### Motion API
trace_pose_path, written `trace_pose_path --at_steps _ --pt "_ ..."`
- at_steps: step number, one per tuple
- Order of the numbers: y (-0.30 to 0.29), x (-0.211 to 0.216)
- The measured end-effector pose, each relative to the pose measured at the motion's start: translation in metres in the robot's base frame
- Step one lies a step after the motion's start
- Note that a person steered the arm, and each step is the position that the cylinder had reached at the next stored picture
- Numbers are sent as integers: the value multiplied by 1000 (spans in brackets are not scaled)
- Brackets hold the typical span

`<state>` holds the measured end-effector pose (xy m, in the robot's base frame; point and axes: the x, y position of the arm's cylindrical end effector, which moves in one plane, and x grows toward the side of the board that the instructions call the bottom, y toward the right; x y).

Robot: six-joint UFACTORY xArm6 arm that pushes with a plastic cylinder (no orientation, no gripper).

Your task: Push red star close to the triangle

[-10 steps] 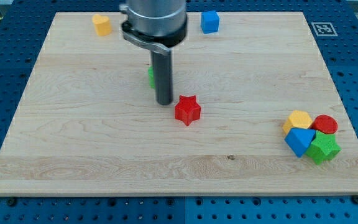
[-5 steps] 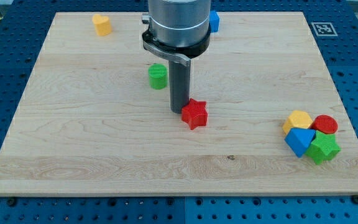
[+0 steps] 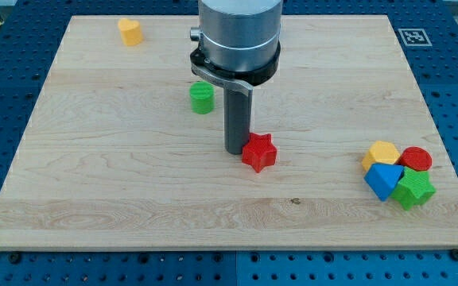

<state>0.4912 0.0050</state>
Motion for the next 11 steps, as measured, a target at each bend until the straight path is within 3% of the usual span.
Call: trace_pose_path --at_steps 6,11 --pt "7 12" --pt "106 17"
